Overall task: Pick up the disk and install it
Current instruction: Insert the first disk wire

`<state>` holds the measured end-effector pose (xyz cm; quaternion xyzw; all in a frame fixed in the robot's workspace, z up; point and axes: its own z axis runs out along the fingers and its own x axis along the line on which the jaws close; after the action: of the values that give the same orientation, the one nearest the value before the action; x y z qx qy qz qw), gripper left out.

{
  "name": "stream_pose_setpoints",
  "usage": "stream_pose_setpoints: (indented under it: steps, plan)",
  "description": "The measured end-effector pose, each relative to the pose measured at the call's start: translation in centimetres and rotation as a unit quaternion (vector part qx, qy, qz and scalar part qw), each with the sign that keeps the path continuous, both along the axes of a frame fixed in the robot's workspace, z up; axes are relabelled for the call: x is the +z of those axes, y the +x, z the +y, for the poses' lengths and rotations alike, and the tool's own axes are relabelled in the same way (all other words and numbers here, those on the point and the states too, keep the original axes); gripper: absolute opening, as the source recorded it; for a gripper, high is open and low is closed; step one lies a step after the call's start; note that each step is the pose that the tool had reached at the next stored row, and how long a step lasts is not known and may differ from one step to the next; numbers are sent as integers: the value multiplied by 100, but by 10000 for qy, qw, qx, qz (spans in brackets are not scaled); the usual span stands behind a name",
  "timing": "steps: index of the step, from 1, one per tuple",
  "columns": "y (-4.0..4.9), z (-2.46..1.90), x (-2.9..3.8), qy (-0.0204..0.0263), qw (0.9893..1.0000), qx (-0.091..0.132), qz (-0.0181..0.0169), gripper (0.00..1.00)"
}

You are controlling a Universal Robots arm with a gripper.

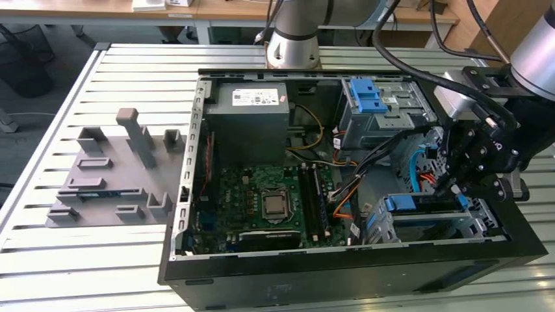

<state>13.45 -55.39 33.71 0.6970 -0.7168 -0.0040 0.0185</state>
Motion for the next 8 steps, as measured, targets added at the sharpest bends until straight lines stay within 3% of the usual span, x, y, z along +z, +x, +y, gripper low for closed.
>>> stream_pose_setpoints:
  steps: [8]
  plan:
    - [24, -1, -12, 0, 10000, -1, 30, 16]
